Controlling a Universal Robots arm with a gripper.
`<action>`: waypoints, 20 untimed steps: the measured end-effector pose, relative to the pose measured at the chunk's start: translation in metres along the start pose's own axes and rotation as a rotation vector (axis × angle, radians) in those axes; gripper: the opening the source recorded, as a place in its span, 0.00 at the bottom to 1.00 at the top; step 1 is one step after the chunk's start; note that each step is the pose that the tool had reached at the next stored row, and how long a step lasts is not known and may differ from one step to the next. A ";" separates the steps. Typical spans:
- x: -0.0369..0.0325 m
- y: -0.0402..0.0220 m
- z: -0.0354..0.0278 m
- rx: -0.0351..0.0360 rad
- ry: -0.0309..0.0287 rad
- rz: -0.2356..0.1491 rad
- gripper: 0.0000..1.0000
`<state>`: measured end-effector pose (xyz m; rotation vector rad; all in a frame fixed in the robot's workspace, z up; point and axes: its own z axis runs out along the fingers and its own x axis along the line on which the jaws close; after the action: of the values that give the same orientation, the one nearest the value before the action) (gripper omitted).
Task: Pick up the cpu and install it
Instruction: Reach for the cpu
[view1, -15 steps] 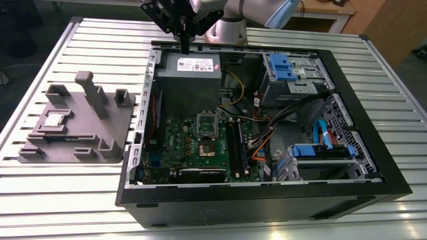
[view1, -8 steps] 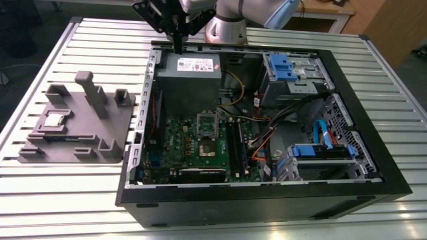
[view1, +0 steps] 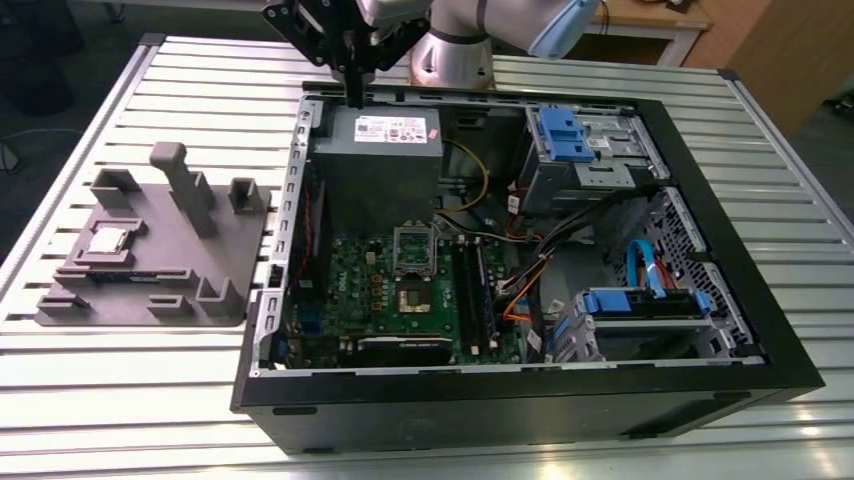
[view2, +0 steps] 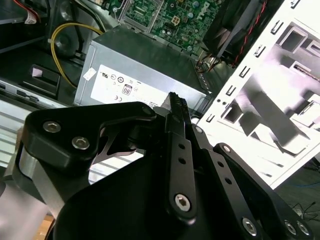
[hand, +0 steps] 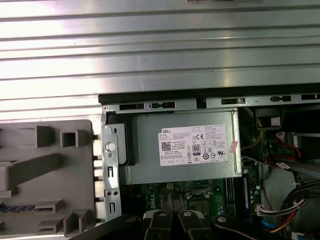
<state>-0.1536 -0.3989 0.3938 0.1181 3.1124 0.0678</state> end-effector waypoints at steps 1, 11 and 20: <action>0.0003 0.0000 0.0000 0.0001 0.0001 0.000 0.10; 0.0038 -0.0003 0.0000 0.0001 0.0000 0.000 0.10; 0.0065 -0.0005 -0.0001 0.0001 0.0001 0.000 0.10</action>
<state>-0.1601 -0.3989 0.3937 0.1180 3.1125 0.0676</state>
